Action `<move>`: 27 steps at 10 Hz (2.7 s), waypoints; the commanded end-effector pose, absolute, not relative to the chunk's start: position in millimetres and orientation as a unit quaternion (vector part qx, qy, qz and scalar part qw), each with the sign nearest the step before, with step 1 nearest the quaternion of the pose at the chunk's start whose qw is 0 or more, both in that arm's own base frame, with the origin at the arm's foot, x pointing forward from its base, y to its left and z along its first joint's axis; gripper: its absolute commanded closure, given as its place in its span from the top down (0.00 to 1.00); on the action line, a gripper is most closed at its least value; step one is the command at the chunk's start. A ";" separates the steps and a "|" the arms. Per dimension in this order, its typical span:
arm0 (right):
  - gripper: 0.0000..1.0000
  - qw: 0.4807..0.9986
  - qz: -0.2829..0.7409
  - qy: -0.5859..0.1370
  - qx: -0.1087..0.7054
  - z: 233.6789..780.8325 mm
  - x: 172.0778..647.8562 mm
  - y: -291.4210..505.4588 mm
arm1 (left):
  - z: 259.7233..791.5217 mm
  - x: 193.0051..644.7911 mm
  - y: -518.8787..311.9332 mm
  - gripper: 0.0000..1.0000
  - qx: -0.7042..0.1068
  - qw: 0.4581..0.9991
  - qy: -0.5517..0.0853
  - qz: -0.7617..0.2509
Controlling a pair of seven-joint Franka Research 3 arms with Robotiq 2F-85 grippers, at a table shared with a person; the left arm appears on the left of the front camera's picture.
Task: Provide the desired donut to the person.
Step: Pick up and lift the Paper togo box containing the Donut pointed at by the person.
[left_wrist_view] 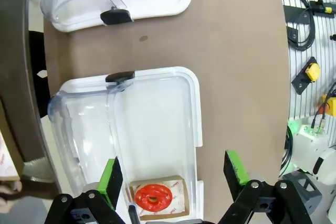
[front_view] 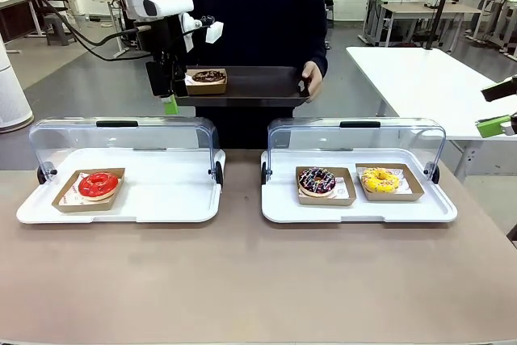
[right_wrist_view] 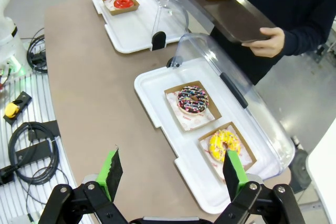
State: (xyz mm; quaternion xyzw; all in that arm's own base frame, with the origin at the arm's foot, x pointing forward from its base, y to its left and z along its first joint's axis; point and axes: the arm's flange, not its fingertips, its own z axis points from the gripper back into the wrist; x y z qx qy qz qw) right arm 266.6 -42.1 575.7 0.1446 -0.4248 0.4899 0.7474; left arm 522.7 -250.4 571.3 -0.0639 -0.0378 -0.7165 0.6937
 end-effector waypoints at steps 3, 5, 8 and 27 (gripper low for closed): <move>1.00 0.743 0.496 -0.424 0.149 574.3 268.1 -42.1 | 524.7 421.6 -150.5 1.00 -0.121 0.724 -0.148 -0.663; 1.00 0.743 0.496 -0.424 0.149 574.3 268.1 -42.1 | 504.8 379.4 -107.5 1.00 -0.155 0.707 -0.200 -0.660; 1.00 0.743 0.496 -0.424 0.149 574.3 268.1 -42.1 | 487.9 330.6 -33.2 1.00 -0.192 0.710 -0.273 -0.620; 1.00 0.743 0.496 -0.424 0.149 574.3 268.1 -42.1 | 518.4 313.1 83.0 1.00 -0.169 0.726 -0.427 -0.512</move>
